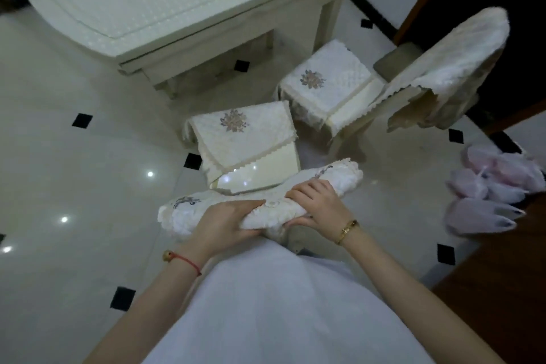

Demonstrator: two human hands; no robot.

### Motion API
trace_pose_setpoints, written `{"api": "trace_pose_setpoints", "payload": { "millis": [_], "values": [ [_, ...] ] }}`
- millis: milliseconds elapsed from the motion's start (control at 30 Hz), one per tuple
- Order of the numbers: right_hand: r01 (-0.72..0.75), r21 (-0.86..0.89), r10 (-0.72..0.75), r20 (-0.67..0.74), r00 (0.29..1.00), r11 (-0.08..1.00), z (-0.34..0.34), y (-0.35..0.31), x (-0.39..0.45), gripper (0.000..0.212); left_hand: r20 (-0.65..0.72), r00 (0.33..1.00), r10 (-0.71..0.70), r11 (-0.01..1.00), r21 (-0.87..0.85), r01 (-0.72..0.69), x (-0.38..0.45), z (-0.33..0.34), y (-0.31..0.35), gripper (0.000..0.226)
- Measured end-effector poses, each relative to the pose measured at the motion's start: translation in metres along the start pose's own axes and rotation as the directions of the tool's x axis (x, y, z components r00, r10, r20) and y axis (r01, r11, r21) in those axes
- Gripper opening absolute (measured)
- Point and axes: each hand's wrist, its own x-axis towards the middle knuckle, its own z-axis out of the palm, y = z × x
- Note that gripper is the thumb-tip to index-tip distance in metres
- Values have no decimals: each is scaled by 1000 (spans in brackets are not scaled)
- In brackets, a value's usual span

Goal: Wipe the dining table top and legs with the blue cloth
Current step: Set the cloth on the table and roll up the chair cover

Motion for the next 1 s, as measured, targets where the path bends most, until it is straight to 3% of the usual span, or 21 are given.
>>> {"api": "trace_pose_setpoints", "payload": {
  "millis": [200,433,800,1000],
  "values": [
    [114,-23,-116,-91,989,993,1,20,16,64,-79,997,-9,1000,17,10,14,5,-1,56],
    [163,-13,-163,-47,985,987,-5,60,64,66,-140,990,7,996,92,6,60,-6,-12,58],
    [247,-17,-247,-40,968,969,-13,137,196,65,-317,948,19,985,171,37,168,-67,-34,63],
    [256,18,-256,1,967,967,-18,175,289,63,-326,946,-8,986,155,62,237,-116,-65,62]
  ]
}}
